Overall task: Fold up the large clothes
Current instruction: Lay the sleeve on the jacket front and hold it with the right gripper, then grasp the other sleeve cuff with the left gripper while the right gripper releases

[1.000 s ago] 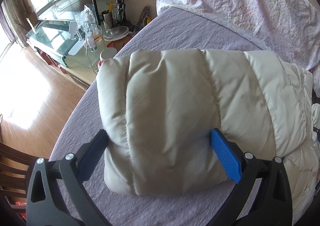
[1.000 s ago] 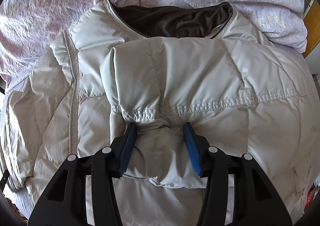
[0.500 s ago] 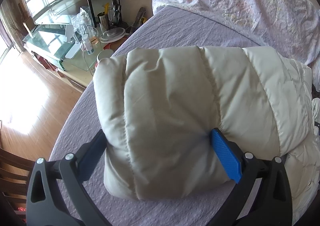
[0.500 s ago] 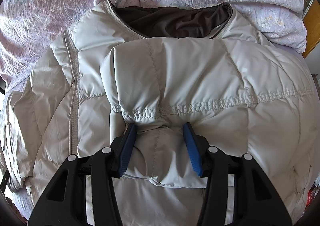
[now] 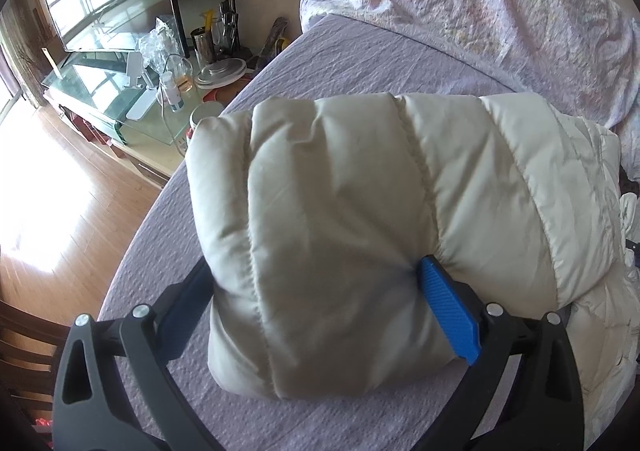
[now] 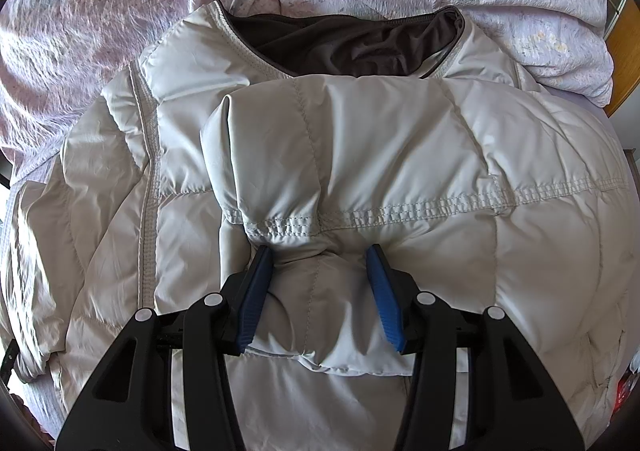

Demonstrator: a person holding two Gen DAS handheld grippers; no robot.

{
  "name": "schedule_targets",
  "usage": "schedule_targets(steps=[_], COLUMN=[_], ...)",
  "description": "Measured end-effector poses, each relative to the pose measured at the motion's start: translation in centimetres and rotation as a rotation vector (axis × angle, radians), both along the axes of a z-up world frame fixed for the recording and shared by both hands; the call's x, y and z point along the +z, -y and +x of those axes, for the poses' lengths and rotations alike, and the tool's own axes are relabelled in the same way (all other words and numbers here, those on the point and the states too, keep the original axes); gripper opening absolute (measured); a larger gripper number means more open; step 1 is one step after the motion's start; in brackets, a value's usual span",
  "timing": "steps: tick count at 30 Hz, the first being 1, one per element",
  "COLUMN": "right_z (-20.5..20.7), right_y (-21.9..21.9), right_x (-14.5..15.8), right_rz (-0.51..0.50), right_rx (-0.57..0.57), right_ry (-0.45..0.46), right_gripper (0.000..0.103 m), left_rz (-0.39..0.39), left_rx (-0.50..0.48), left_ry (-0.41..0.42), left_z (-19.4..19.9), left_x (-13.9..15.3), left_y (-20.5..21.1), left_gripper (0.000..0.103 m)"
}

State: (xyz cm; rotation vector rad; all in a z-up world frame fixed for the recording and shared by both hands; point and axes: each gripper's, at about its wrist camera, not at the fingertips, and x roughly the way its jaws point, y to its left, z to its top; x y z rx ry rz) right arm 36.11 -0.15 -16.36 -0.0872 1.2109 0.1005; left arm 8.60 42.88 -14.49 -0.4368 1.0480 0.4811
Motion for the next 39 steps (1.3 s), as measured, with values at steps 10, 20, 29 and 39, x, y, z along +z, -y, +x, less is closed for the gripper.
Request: schedule_targets(steps=[10, 20, 29, 39], right_z=[0.1, 0.3, 0.4, 0.3], right_y=[-0.1, 0.0, 0.9, 3.2], right_x=[0.0, 0.0, 0.5, 2.3], right_rz=[0.0, 0.005, 0.039, 0.094], right_rx=[-0.002, 0.002, 0.008, 0.074], right_ry=[0.001, 0.006, 0.009, 0.007], right_gripper=[0.051, 0.051, 0.053, 0.07], left_rz=[-0.049, -0.085, -0.027, 0.023], left_rx=[0.047, 0.082, 0.08, -0.014], left_ry=[0.036, 0.062, 0.053, 0.15], left_z=[-0.8, -1.2, 0.1, 4.0], left_x=[0.6, 1.4, 4.0, 10.1], left_y=[-1.3, -1.6, 0.3, 6.5], left_gripper=[0.078, 0.025, 0.012, 0.01])
